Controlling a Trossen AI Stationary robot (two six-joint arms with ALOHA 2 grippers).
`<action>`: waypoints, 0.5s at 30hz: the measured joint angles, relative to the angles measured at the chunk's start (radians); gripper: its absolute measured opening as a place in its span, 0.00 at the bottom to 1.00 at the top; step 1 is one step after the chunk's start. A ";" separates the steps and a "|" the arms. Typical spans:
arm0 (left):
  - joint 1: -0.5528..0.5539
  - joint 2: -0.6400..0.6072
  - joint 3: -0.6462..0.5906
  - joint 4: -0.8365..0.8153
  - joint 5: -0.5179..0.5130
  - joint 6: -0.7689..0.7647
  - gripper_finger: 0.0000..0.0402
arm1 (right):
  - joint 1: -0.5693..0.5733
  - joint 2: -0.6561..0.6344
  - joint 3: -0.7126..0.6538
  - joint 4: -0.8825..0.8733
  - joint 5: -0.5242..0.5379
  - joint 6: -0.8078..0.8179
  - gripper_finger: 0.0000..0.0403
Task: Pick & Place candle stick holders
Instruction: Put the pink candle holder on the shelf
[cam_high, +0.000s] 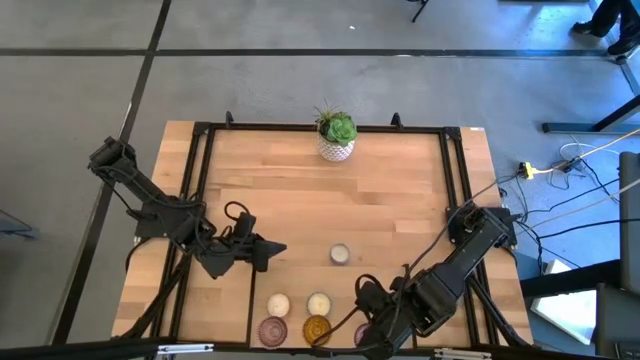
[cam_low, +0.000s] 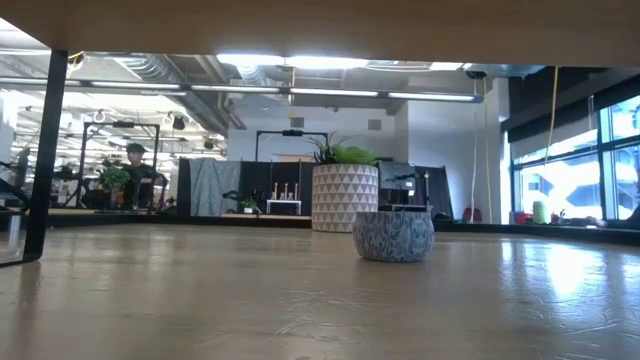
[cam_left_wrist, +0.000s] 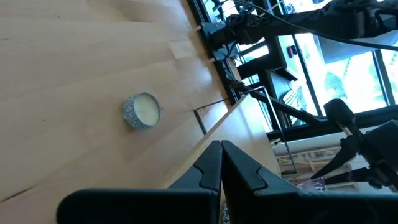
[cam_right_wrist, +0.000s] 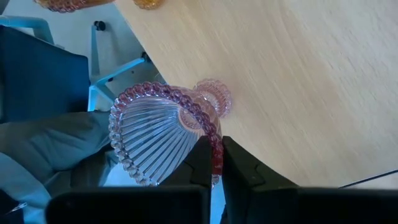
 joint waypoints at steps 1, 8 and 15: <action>0.000 0.000 0.000 0.000 0.000 0.000 0.00 | 0.000 0.000 0.000 0.000 0.000 0.000 0.04; 0.000 0.000 0.000 0.000 0.000 0.000 0.00 | -0.001 0.000 0.000 0.000 0.010 -0.003 0.04; 0.000 0.000 0.000 0.000 0.000 0.000 0.00 | -0.001 0.000 0.000 -0.002 0.025 -0.003 0.04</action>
